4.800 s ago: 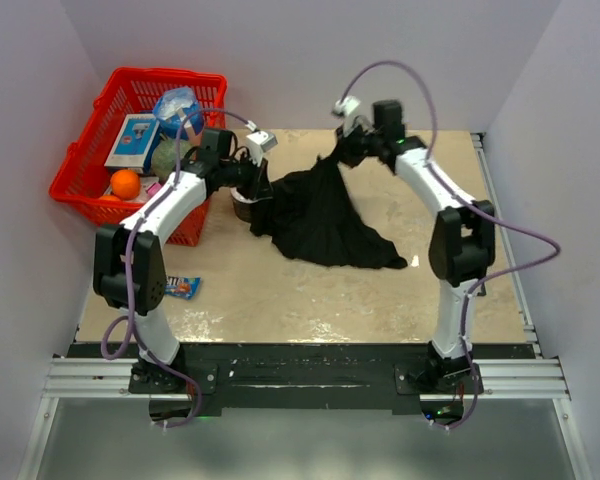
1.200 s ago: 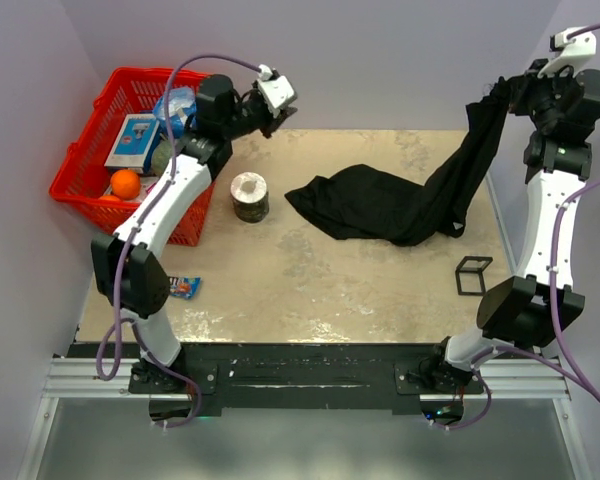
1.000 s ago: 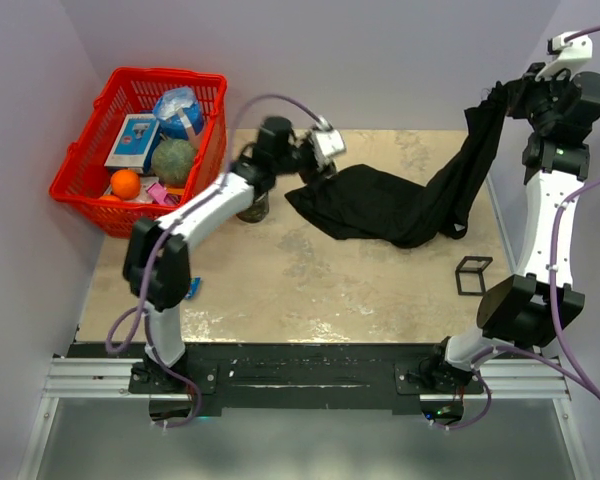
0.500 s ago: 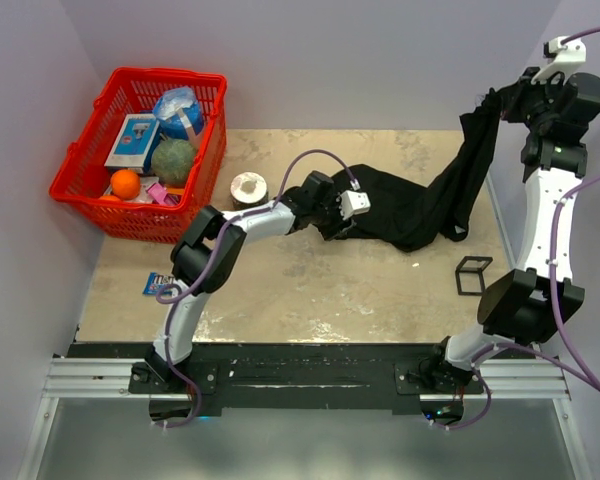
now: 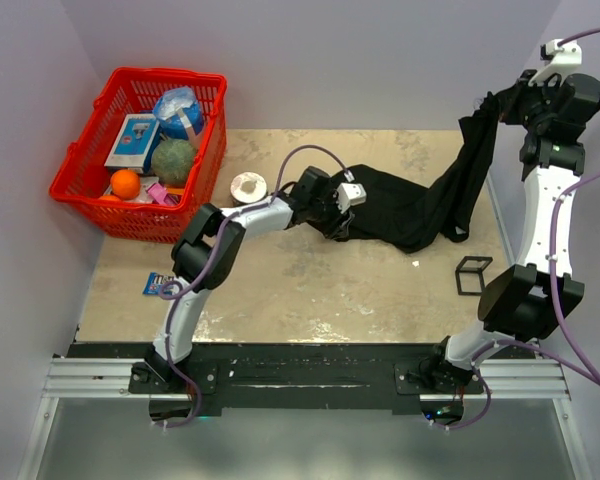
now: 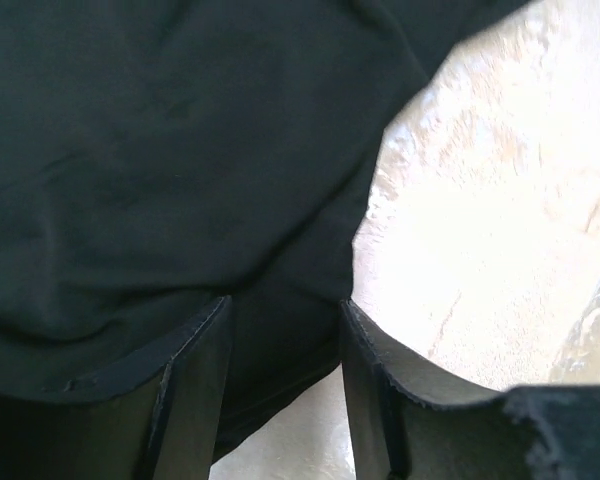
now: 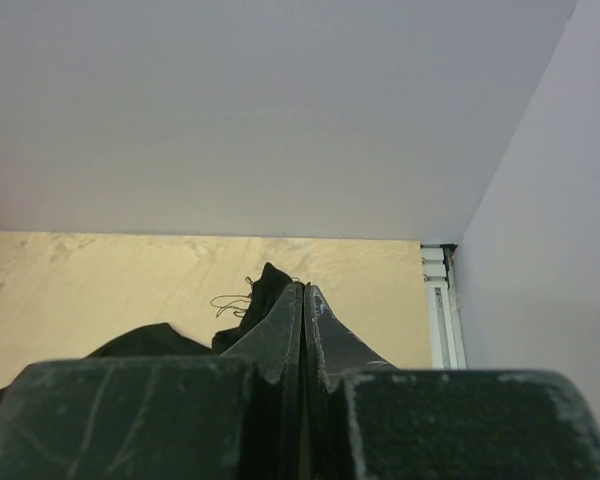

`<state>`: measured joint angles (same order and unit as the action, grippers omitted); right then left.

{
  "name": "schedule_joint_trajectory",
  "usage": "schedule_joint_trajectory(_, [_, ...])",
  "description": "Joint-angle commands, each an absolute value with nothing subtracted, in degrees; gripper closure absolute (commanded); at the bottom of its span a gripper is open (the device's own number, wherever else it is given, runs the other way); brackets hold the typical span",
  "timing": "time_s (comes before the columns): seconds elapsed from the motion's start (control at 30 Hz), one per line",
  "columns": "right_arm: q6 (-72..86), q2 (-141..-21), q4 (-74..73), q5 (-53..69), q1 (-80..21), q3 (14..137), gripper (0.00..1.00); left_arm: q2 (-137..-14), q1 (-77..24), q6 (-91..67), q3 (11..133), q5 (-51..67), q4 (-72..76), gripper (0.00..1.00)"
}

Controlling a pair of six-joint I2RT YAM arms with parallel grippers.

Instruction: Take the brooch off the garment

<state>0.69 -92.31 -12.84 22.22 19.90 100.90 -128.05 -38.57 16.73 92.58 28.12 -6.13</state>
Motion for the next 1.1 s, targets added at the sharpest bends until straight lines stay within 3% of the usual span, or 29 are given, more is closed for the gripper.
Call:
schedule_joint_trajectory(0.0, [1.23,-90.79,-10.2,22.24,20.04,100.55,1.0,-127.97,-37.62,10.55,92.74,30.77,-3.61,0.48])
schedule_joint_trajectory(0.37, [1.05,-89.91,-10.2,22.5,20.04,98.44,1.0,-128.41,-38.76,15.2,88.51,25.67,-1.93,0.56])
schedule_joint_trajectory(0.4, [0.97,-89.91,-9.93,22.59,20.04,98.35,1.0,-128.41,-39.02,16.25,88.42,25.32,-2.28,0.8])
schedule_joint_trajectory(0.43, [1.23,-90.09,-9.76,22.67,20.04,97.91,1.0,-128.32,-39.37,17.39,88.33,23.83,-2.46,0.94])
schedule_joint_trajectory(0.47, [1.49,-90.17,-9.49,22.85,20.04,97.82,1.0,-128.15,-39.55,17.92,88.16,23.3,-2.55,1.0])
schedule_joint_trajectory(0.6, [2.2,-90.88,-9.23,22.76,20.13,100.79,1.0,-125.87,-37.1,18.02,94.55,27.84,-11.56,1.0])
schedule_joint_trajectory(0.83, [0.35,-95.01,-8.62,21.45,20.04,112.14,1.0,-110.5,-25.77,15.21,105.1,45.42,-17.3,1.0])
schedule_joint_trajectory(1.07, [-1.84,-94.66,-7.12,18.55,20.13,116.98,1.0,-104.6,-14.6,12.93,115.92,45.88,-20.13,1.0])
